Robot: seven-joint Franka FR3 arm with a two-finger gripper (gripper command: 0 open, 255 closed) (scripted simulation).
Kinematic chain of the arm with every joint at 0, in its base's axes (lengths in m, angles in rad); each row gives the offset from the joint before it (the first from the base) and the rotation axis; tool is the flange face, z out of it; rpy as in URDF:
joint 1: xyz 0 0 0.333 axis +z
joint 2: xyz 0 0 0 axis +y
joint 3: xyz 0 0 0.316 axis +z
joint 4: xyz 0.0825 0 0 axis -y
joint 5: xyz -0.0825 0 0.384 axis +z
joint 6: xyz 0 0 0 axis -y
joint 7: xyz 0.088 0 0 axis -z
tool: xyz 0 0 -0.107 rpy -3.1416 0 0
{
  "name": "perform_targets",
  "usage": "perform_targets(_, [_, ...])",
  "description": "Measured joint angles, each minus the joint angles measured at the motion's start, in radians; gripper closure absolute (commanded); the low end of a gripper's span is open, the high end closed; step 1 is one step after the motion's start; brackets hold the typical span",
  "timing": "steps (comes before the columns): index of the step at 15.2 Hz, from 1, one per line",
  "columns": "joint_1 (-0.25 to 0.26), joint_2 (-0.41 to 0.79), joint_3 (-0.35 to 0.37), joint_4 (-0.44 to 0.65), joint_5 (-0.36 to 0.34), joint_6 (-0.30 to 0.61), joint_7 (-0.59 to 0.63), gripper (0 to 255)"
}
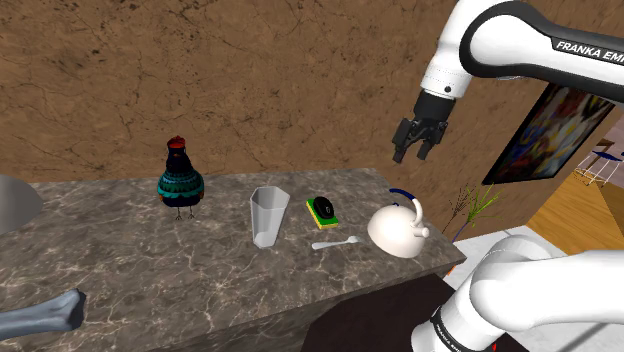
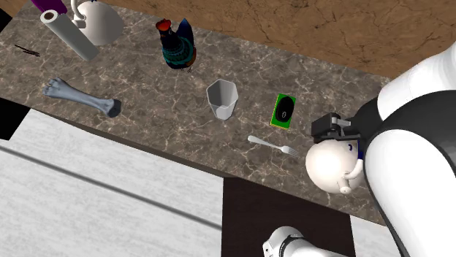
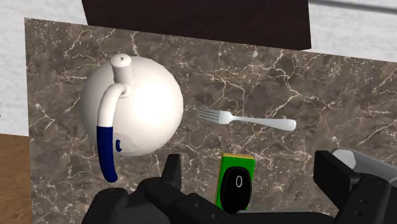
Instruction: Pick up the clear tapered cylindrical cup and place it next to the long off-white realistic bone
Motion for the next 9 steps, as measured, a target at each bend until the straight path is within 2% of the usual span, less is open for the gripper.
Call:
perform_targets(3, [0.005, 0.022, 0.012, -0.01, 0.013, 0.034, 0.015, 0])
perform_targets(9, [0.035, 0.14, 0.08, -0.047, 0.075, 0.208, 0.089, 0])
